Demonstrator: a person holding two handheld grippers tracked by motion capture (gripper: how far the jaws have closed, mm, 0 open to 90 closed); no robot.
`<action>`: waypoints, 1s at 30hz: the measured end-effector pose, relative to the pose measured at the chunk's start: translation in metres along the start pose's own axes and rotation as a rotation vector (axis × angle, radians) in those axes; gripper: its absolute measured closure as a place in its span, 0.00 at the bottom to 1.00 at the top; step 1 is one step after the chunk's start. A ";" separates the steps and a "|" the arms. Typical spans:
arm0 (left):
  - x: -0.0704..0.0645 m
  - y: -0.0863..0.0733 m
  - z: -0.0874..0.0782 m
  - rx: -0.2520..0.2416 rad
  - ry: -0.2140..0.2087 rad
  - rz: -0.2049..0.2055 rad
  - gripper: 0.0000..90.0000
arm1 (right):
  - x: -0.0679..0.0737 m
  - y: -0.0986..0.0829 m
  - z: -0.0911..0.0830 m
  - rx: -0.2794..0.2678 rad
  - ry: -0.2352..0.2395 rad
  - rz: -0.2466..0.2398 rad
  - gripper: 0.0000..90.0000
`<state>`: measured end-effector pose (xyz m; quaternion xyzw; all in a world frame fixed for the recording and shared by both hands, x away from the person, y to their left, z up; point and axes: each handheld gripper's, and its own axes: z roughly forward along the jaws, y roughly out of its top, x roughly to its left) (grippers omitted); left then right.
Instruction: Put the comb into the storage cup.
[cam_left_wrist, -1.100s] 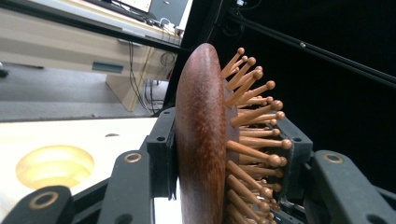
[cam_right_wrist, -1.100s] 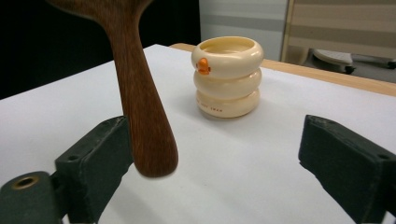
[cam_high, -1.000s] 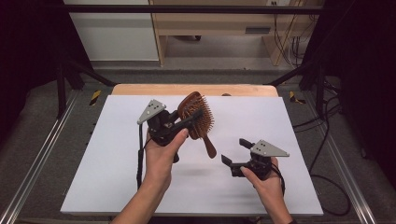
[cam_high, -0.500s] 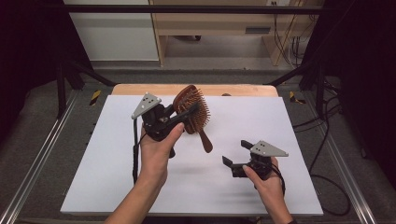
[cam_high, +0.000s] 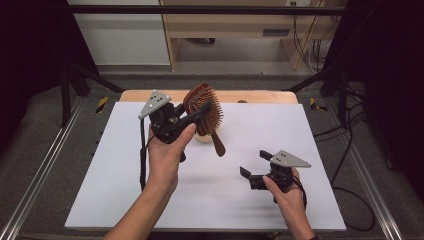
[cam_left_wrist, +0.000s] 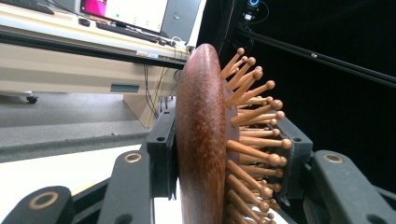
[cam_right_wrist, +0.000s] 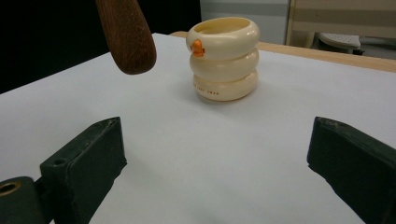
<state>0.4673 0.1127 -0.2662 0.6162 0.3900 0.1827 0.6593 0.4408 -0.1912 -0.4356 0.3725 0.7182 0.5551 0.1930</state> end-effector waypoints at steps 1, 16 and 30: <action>0.000 0.001 0.001 -0.004 0.001 -0.002 0.57 | 0.000 0.000 0.000 0.000 0.000 0.000 0.05; 0.019 0.033 0.014 -0.039 0.004 0.015 0.57 | -0.004 -0.003 -0.004 0.002 0.012 0.004 0.05; 0.045 0.063 0.029 -0.033 0.021 0.061 0.57 | -0.003 -0.004 -0.005 0.014 -0.016 0.008 0.05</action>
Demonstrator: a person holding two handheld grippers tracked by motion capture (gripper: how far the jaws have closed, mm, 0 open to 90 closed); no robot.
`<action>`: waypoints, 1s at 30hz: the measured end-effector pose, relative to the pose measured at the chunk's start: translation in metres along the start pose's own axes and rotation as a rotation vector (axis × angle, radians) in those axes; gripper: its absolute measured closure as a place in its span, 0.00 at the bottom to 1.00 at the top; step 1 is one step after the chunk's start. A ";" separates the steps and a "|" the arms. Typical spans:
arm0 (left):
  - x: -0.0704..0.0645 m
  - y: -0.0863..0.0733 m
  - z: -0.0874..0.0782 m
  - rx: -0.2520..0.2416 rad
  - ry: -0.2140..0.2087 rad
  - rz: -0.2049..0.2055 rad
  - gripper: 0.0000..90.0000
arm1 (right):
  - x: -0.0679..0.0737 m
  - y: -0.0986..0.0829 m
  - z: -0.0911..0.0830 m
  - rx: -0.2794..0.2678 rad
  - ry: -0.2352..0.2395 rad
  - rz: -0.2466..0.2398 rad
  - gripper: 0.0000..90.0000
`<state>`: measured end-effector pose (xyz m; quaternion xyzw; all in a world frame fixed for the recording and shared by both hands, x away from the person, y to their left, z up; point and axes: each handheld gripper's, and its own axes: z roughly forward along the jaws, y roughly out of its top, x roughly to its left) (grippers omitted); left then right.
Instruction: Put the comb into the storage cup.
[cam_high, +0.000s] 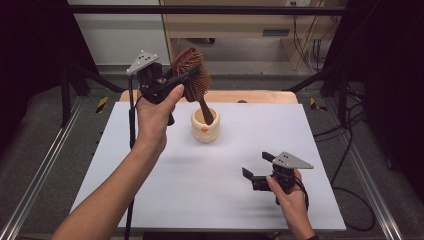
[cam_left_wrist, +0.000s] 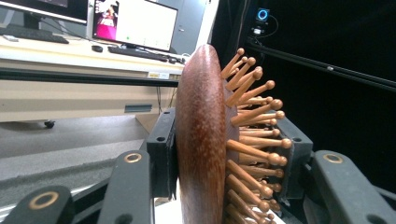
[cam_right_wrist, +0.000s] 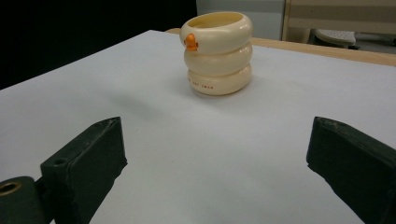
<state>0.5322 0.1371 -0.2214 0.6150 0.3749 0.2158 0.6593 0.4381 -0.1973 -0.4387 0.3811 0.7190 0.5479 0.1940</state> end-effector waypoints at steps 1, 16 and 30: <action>0.002 -0.001 0.002 -0.002 0.002 -0.005 0.57 | 0.000 0.000 0.000 0.001 0.001 0.004 0.05; 0.028 0.005 0.015 -0.060 0.060 -0.058 0.57 | -0.007 -0.004 -0.007 -0.032 -0.024 0.026 0.06; 0.048 0.000 0.027 -0.039 0.117 -0.033 0.57 | -0.009 -0.007 -0.007 -0.029 -0.024 0.037 0.05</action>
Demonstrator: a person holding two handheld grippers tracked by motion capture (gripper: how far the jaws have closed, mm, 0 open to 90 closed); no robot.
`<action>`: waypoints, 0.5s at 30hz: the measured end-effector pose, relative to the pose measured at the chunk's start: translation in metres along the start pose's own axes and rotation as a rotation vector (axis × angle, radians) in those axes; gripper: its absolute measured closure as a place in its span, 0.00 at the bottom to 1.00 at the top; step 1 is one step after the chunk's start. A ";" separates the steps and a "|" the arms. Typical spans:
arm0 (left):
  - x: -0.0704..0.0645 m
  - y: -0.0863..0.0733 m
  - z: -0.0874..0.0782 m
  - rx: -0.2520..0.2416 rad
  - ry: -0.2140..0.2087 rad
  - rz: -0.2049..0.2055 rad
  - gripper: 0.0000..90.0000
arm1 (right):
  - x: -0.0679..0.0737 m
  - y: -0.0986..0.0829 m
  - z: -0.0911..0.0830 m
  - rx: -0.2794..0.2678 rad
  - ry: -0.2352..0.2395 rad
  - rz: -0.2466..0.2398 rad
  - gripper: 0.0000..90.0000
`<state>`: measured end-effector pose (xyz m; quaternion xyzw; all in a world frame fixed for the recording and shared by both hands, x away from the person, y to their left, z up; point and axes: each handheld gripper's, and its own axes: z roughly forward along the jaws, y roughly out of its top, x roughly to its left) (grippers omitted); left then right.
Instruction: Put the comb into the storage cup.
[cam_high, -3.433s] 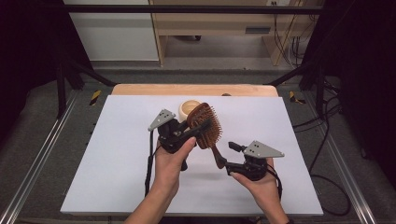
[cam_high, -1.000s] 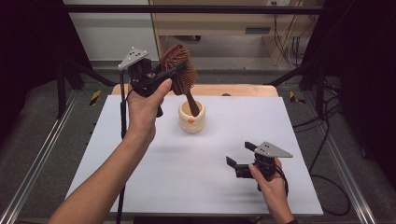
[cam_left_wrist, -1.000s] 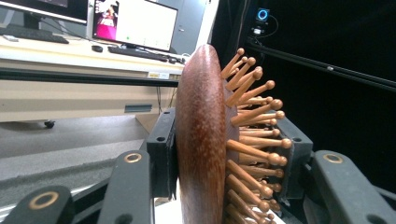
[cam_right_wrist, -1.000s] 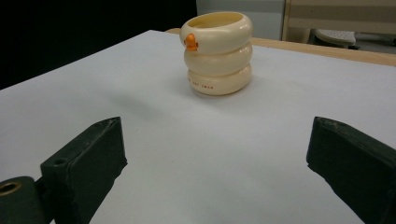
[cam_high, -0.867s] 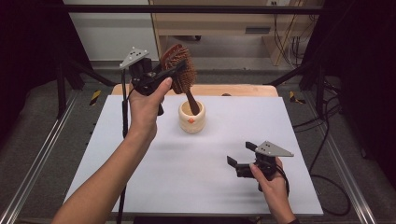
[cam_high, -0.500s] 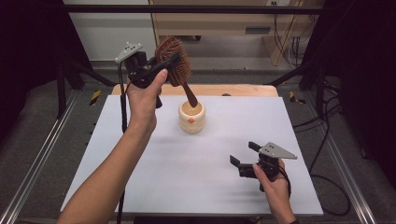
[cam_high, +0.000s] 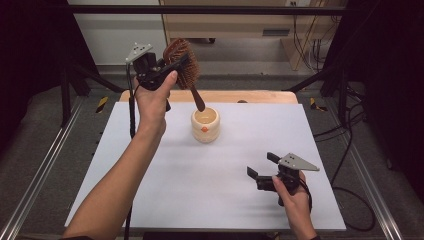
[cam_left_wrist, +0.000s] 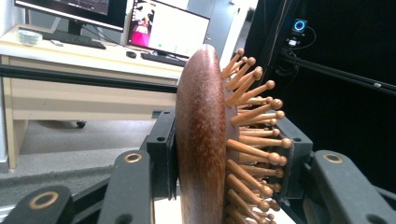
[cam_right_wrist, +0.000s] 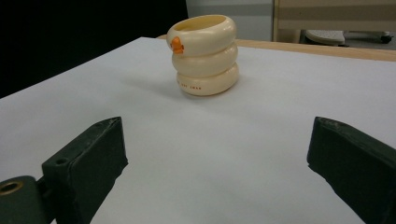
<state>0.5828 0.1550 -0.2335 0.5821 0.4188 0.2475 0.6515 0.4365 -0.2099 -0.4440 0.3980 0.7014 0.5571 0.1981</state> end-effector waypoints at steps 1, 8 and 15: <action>0.003 -0.003 0.003 0.002 0.007 -0.008 0.57 | 0.000 0.000 0.000 0.001 0.003 -0.006 0.05; 0.006 -0.009 0.012 0.012 0.016 -0.009 0.57 | -0.002 0.000 -0.001 0.000 0.001 0.002 0.05; 0.007 -0.014 0.018 0.022 0.025 0.002 0.57 | -0.002 -0.001 0.000 -0.002 0.004 0.001 0.05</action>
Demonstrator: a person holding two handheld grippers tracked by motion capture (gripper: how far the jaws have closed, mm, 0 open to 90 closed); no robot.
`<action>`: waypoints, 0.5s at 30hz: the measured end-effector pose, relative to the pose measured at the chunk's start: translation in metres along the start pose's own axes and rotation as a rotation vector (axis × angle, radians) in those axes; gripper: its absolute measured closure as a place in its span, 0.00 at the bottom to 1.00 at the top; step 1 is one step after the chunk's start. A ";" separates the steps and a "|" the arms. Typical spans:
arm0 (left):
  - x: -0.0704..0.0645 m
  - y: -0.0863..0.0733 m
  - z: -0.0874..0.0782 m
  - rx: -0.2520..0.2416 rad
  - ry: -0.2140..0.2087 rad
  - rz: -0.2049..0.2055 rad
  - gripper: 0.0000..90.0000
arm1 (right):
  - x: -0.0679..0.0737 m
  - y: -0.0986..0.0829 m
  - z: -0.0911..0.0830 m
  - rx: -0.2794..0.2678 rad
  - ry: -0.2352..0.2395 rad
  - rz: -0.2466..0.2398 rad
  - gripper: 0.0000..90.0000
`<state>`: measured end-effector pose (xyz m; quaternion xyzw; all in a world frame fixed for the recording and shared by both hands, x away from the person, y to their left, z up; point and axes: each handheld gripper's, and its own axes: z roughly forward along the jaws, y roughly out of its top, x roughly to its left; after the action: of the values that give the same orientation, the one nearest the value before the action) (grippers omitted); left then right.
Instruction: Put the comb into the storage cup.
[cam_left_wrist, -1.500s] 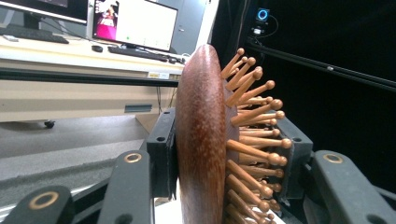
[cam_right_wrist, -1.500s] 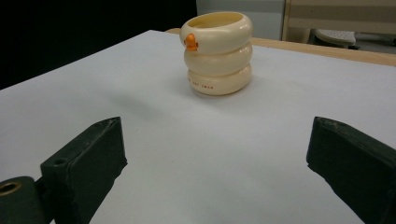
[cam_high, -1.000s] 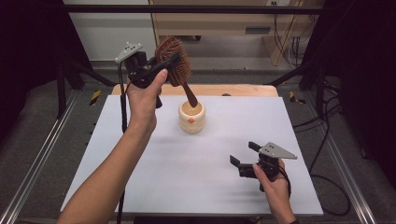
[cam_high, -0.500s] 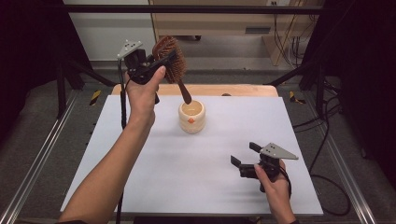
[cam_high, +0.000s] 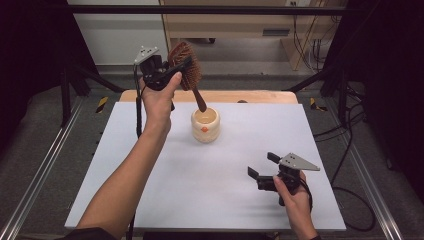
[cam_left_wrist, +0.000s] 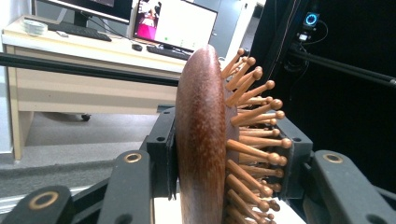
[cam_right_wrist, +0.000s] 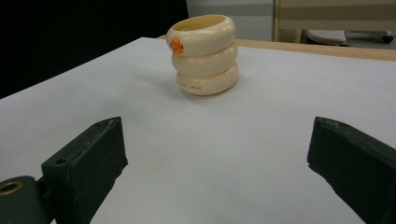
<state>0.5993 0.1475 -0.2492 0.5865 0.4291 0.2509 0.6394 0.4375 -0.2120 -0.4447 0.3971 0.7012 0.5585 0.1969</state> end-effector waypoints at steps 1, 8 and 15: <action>0.000 -0.001 0.001 0.002 0.001 -0.001 0.57 | 0.000 0.000 0.000 0.000 0.001 0.001 0.05; 0.003 -0.006 0.004 0.004 0.010 -0.006 0.57 | 0.000 0.000 0.000 -0.001 0.003 0.001 0.05; 0.008 -0.012 0.004 0.009 0.021 -0.017 0.57 | 0.001 0.000 0.000 0.000 0.008 0.005 0.05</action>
<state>0.6043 0.1499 -0.2634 0.5831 0.4421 0.2495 0.6343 0.4369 -0.2115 -0.4446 0.3967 0.7009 0.5605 0.1928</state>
